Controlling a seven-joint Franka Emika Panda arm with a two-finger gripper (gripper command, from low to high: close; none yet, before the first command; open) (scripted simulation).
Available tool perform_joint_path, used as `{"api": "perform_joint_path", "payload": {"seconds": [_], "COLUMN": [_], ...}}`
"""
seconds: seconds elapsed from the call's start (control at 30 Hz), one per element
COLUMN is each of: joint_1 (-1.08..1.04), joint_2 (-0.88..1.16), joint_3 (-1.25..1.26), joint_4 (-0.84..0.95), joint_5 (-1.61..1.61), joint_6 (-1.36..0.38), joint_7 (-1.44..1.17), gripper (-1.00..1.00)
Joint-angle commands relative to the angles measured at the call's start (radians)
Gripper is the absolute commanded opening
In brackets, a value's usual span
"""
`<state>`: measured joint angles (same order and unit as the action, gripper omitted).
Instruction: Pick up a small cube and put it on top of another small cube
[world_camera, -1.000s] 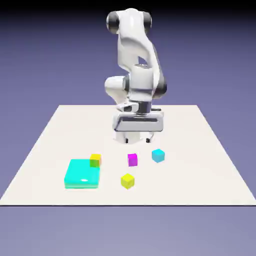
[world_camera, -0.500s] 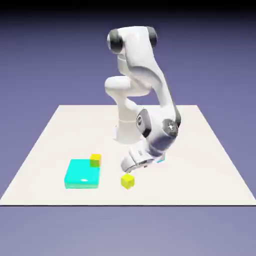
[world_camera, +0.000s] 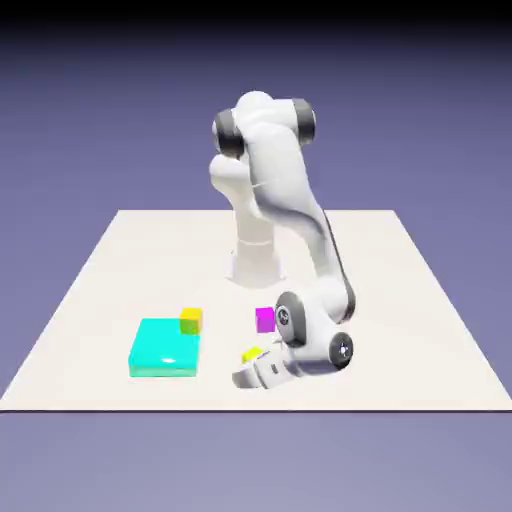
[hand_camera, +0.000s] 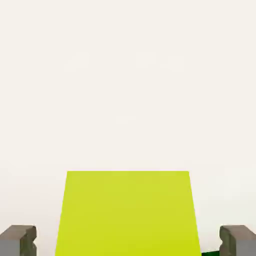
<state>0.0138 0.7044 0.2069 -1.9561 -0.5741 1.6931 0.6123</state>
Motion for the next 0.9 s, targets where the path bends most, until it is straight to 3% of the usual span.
{"api": "perform_joint_path", "payload": {"seconds": [0.0,0.07,0.47,0.67,0.7,0.87], "joint_1": [0.010,0.035,0.224,0.217,0.217,0.229], "joint_2": [-0.013,-0.050,-0.356,-0.305,-0.305,-0.365], "joint_3": [0.010,0.044,0.353,0.316,0.316,0.362], "joint_4": [0.032,0.034,-0.401,-0.523,-0.523,-0.414], "joint_5": [0.014,0.046,0.230,0.160,0.160,0.235], "joint_6": [-0.043,-0.086,-0.032,0.122,0.122,-0.030], "joint_7": [-0.012,-0.011,0.188,0.242,0.242,0.194], "gripper": [-1.00,-1.00,-1.00,-1.00,1.00,1.00]}}
